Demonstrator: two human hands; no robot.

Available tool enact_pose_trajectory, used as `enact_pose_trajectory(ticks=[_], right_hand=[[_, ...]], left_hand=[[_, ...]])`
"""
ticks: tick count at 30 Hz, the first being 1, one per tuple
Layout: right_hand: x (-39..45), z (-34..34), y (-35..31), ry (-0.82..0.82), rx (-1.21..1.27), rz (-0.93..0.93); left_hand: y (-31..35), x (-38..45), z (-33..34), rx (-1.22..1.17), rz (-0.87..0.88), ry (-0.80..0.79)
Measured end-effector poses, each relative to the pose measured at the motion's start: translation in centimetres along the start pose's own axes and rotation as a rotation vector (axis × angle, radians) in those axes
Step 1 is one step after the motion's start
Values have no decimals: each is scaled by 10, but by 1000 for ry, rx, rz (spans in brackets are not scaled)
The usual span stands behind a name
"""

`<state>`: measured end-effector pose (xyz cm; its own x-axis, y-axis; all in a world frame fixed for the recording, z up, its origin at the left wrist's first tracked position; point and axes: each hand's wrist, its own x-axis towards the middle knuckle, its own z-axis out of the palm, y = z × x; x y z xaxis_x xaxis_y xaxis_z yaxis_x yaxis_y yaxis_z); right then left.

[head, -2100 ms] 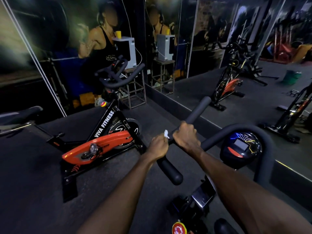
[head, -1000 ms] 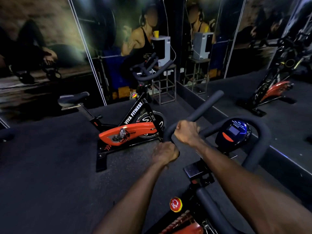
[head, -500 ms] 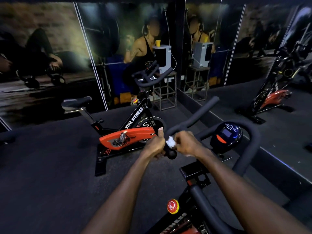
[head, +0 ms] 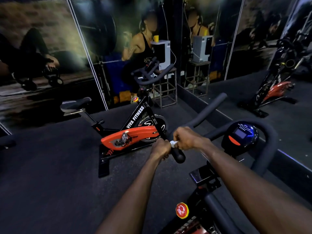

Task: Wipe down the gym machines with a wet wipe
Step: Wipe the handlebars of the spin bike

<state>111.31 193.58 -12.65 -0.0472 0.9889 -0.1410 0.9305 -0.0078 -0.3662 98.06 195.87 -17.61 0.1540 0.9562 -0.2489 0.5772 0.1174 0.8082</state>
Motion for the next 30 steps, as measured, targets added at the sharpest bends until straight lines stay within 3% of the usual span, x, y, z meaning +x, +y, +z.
enact_pose_trajectory(ticks=[4, 8, 12, 21, 24, 30], right_hand=[[14, -6, -7, -219, -4, 18], [34, -2, -10, -46, 4, 105], [51, -2, -5, -97, 5, 127], [60, 0, 5, 202, -163, 242], [62, -24, 19, 377, -108, 353], [49, -78, 79, 512, -219, 595]], left_hand=[[3, 20, -5, 54, 28, -15], [4, 43, -3, 54, 36, -21], [6, 66, -3, 29, 53, -19], [35, 103, 27, -5, 103, -42], [54, 97, 30, 27, 150, -66], [73, 107, 44, 146, 189, -81]])
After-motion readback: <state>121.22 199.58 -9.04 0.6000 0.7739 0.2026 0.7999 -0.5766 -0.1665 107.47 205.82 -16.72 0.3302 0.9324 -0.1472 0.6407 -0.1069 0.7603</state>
